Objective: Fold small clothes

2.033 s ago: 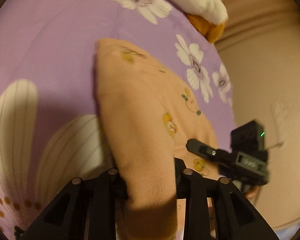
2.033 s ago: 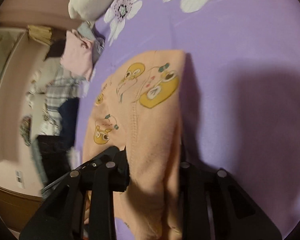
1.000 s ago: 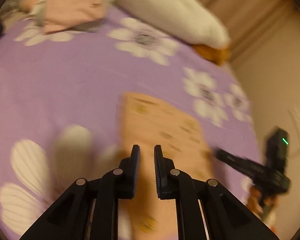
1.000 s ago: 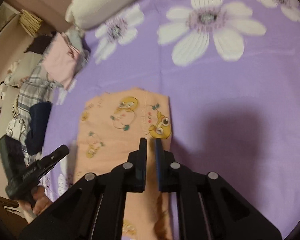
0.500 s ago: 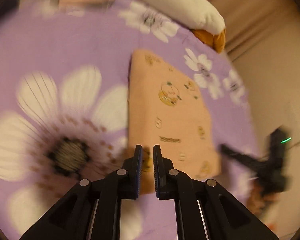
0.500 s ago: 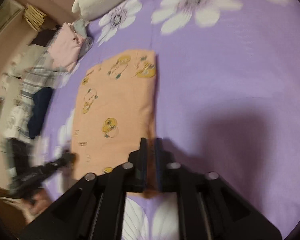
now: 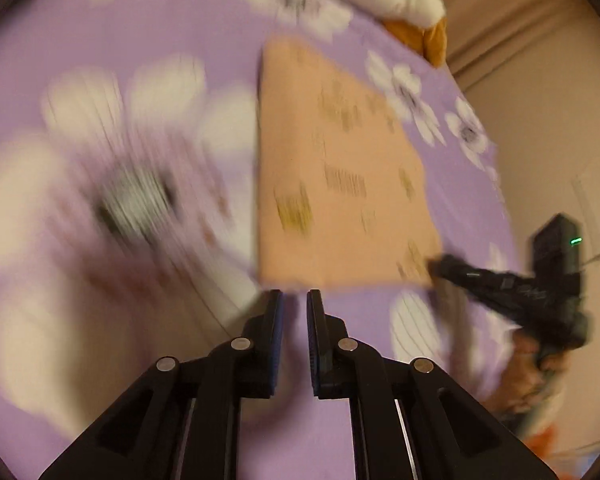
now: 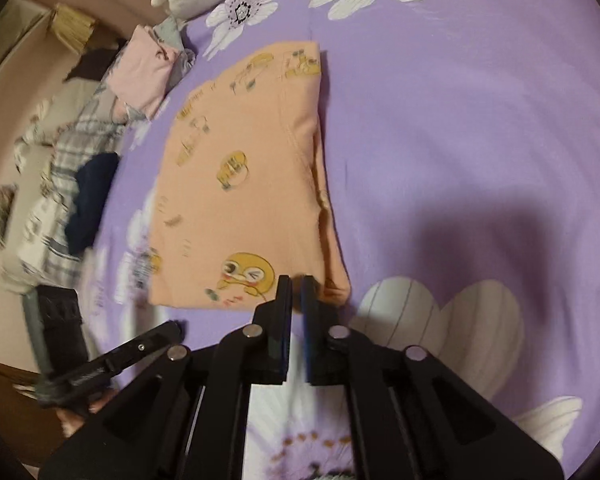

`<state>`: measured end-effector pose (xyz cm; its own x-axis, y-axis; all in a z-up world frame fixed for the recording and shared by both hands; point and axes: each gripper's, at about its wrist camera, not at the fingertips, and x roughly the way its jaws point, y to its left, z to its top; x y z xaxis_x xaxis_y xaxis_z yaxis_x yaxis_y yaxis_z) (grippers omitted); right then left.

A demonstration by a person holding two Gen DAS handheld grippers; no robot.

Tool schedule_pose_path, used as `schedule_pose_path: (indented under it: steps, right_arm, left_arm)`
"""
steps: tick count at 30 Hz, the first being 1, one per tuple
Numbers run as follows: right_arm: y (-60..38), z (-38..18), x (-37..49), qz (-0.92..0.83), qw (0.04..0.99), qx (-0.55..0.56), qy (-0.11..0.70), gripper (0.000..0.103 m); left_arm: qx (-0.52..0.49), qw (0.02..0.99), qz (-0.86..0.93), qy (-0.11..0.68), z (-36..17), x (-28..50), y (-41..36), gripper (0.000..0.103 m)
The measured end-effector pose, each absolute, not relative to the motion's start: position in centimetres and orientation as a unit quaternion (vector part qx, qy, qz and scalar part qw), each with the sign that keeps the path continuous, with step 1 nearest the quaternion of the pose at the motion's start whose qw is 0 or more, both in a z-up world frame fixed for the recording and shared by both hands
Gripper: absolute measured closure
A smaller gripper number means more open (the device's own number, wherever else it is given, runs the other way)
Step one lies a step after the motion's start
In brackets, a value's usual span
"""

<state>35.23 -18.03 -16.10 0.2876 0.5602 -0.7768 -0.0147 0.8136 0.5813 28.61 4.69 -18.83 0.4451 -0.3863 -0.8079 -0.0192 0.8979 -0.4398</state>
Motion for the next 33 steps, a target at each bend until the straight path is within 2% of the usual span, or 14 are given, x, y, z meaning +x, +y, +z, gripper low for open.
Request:
schedule_pose_path:
  steps: [4, 7, 10, 13, 14, 15, 16, 19, 21, 25, 27, 30, 31, 33]
  right_arm:
    - [-17.8, -12.6, 38.9, 0.168, 0.805, 0.221, 0.525, 0.091]
    - [-17.4, -12.6, 43.2, 0.171, 0.795, 0.251, 0.525, 0.091]
    - [-17.0, -13.5, 47.2, 0.153, 0.799, 0.244, 0.528, 0.091]
    - [-16.6, -16.2, 49.9, 0.133, 0.783, 0.227, 0.563, 0.091]
    - [-16.6, -17.6, 50.6, 0.126, 0.774, 0.219, 0.581, 0.093]
    - [-16.7, -19.3, 50.9, 0.12, 0.767, 0.223, 0.59, 0.099]
    - [-17.4, -19.6, 50.7, 0.132, 0.772, 0.244, 0.572, 0.103]
    - [-18.9, -19.2, 50.6, 0.137, 0.759, 0.27, 0.577, 0.103]
    - [-19.5, -17.2, 49.6, 0.127, 0.764, 0.272, 0.571, 0.091]
    - [-18.3, -11.7, 44.5, 0.155, 0.808, 0.213, 0.527, 0.09]
    - [-17.4, -11.1, 42.5, 0.176, 0.808, 0.208, 0.523, 0.09]
    - [-15.8, -14.2, 42.0, 0.168, 0.787, 0.19, 0.563, 0.092]
    - [-15.6, -15.9, 42.0, 0.15, 0.78, 0.185, 0.579, 0.098]
    - [-16.8, -17.0, 41.9, 0.148, 0.773, 0.226, 0.574, 0.1]
  left_arm:
    - [-0.218, 0.851, -0.138, 0.458, -14.4, 33.8, 5.5, 0.095]
    - [-0.228, 0.852, -0.124, 0.454, -14.0, 40.7, 5.5, 0.095]
    - [-0.222, 0.837, -0.132, 0.482, -15.9, 45.4, 4.2, 0.095]
    - [-0.202, 0.812, -0.096, 0.539, -21.0, 48.3, 3.8, 0.095]
    - [-0.205, 0.806, -0.083, 0.549, -22.2, 48.1, 4.6, 0.096]
    - [-0.223, 0.806, -0.089, 0.541, -22.9, 47.9, 5.3, 0.097]
    - [-0.249, 0.809, -0.099, 0.524, -23.0, 47.5, 6.1, 0.097]
    - [-0.277, 0.8, -0.091, 0.523, -22.0, 46.4, 7.6, 0.097]
    - [-0.254, 0.821, -0.079, 0.505, -19.5, 45.2, 7.3, 0.096]
    - [-0.201, 0.859, -0.107, 0.458, -14.6, 40.0, 5.1, 0.096]
    - [-0.197, 0.85, -0.125, 0.472, -15.0, 38.3, 3.7, 0.096]
    - [-0.178, 0.828, -0.102, 0.522, -19.0, 37.5, 1.9, 0.096]
    - [-0.191, 0.813, -0.092, 0.542, -20.8, 37.6, 1.8, 0.096]
    - [-0.209, 0.814, -0.085, 0.535, -20.2, 37.4, 2.6, 0.096]
